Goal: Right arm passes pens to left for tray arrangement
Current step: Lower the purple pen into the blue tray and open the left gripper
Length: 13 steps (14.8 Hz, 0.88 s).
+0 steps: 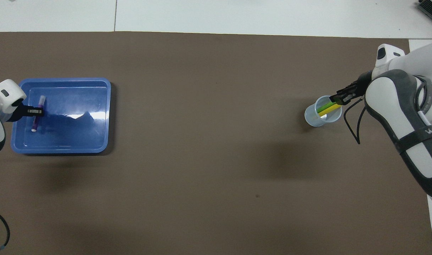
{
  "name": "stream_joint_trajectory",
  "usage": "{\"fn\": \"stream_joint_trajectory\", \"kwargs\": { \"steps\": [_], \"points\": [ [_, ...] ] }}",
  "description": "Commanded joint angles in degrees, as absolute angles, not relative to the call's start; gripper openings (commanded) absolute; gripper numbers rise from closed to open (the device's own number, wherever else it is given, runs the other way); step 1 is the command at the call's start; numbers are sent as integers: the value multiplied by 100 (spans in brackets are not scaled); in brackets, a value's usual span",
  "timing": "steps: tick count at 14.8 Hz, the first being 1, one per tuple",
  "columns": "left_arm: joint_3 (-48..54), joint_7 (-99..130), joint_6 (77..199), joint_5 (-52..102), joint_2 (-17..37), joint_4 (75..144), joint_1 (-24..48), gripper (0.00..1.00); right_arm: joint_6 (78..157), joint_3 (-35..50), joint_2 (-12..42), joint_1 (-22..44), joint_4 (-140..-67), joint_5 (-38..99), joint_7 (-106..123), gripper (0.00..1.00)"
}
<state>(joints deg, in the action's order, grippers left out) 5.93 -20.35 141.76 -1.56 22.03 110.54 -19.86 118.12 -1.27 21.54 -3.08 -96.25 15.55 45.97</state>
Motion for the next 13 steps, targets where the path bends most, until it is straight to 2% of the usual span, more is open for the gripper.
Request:
{"fn": "stream_joint_trajectory", "kwargs": {
  "steps": [1,3,5,6,10,13],
  "points": [
    [589,-2074,14238,-264,2171,11206,-2021,24,11725,-97,2145,-360,-9642,1582,4720,32],
    [589,-2066,14230,-272,2162,11206,-2030,37,11698,-97,2136,-360,-9642,1582,4702,32],
    [589,-2066,14090,-264,2162,11136,-2065,85,11628,-105,2136,-369,-9642,1573,4685,32],
    [589,-2057,13967,-264,2171,11031,-2074,99,11619,-105,2127,-378,-9642,1582,4685,32],
    [589,-2022,12931,-237,2197,10285,-2066,100,11566,-105,2127,-378,-9642,1573,4667,31],
    [598,-1480,12639,-193,2171,10151,-1987,100,11558,-105,2127,-378,-9642,1573,4667,23]
  ]
}}
